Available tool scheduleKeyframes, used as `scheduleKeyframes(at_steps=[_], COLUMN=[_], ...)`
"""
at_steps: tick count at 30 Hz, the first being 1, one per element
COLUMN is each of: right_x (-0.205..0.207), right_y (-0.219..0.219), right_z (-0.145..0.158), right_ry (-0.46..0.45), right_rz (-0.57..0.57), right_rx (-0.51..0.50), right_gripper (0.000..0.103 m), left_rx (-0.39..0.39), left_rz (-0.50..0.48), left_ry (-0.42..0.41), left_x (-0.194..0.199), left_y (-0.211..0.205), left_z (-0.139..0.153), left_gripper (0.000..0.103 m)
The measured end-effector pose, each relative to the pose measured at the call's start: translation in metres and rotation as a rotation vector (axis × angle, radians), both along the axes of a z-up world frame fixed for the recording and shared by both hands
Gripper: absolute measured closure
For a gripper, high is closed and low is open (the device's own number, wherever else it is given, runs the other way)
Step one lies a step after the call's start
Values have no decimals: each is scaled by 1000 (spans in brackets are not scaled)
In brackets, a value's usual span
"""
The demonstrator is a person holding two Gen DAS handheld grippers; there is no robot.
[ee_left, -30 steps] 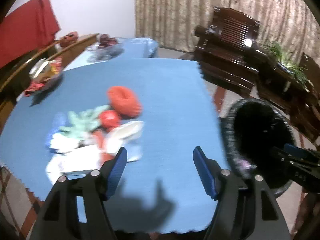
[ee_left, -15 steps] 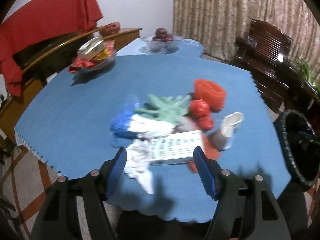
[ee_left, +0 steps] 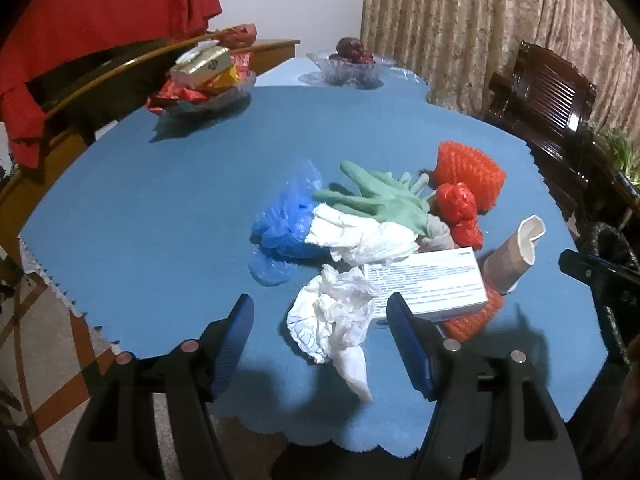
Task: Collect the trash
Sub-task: 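Move both open tools back over the items on the table, then grasp the white tissue with the left tool while the right tool grasps the white paper cup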
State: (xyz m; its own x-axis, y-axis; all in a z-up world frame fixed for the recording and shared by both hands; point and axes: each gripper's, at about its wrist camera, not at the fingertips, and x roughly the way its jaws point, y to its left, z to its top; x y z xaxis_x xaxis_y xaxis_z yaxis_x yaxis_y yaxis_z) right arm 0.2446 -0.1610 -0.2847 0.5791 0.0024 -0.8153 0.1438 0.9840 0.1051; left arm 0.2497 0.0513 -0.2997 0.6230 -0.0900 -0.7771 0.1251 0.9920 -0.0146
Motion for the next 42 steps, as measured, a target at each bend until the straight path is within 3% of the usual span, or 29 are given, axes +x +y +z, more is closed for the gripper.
scheduleKeyframes(at_steps=[12,13,15,21,23,25,27,30,34,42], right_x=[33,36,40,33,32,30,27,25,21,7], right_y=[26,26,24,17,14,12,10,10,9,-3], right_z=[-35,-38,-45,-42,-41,-40,-39,-35,-29,-4], right_ry=[38,46,68,40,42,41,39,32,22,-14], right_rz=[0,-1,5,11,13,15,16,22,28,35], right_rx=[-14,-13,4,2,4,5,9,11,15,12], right_gripper=[51,54,84,92,92,92,92,93,93,93], left_rx=[-19,-19,-23,-27,-27,-41,-59,-63,-40,-71], left_rz=[-19,-20,-18,-20,-14,-19,-24,-21,-22,-10], left_ry=[37,42,55,75,84,107,126,125,81,3], left_x=[21,22,24,29,31,33,34,34,27,14], left_y=[7,7,9,7,6,7,7,8,4,-3], left_z=[-32,-35,-40,-49,-51,-54,-57,-55,-42,5], left_gripper=[36,36,36,36,43,68,82,94,96,96])
